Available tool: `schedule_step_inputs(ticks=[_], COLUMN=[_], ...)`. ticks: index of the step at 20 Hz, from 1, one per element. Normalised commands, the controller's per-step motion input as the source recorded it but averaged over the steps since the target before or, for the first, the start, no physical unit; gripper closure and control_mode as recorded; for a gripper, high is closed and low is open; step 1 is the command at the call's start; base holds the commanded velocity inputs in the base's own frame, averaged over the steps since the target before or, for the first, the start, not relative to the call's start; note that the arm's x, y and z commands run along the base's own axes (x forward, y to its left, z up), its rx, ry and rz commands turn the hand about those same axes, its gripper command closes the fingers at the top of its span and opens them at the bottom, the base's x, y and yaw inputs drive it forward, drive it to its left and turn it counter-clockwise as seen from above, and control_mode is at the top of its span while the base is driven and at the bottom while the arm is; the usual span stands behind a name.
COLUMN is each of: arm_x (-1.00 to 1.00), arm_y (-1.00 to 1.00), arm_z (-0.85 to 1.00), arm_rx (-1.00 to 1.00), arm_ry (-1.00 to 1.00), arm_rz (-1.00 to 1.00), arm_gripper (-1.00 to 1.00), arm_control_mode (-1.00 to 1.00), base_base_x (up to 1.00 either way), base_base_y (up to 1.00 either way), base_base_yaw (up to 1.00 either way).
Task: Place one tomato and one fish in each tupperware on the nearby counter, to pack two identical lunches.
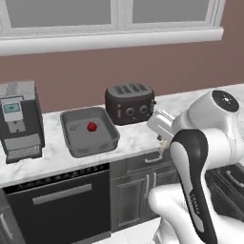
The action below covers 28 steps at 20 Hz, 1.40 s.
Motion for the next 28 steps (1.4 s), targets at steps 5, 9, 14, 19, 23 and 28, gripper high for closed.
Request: schedule_step_inputs(ticks=[5, 9, 14, 19, 23, 28], arm_x=[0.00, 0.00, 0.00, 0.96, 1.00, 0.72], arm_y=[0.00, 0.00, 0.00, 0.49, 0.72, 0.47], arm_z=[0.00, 0.00, 0.00, -0.67, -0.70, -0.95], arm_rx=[0.00, 0.00, 0.00, -0.01, -0.04, -0.22], arm_ry=[0.00, 0.00, 0.00, 0.35, 0.36, 0.12], arm_rz=[0.00, 0.00, 0.00, 0.10, 0.00, 0.00], arm_gripper=[1.00, 1.00, 1.00, 1.00, 1.00, 1.00], arm_control_mode=[1.00, 1.00, 1.00, -1.00, -1.00, -1.00], base_base_x=[1.00, 1.00, 1.00, 0.00, 0.00, 0.00], base_base_y=[0.60, 0.43, 0.24, 0.00, 0.00, 0.00], base_base_yaw=[0.11, 0.26, 0.13, 0.00, 0.00, 0.00])
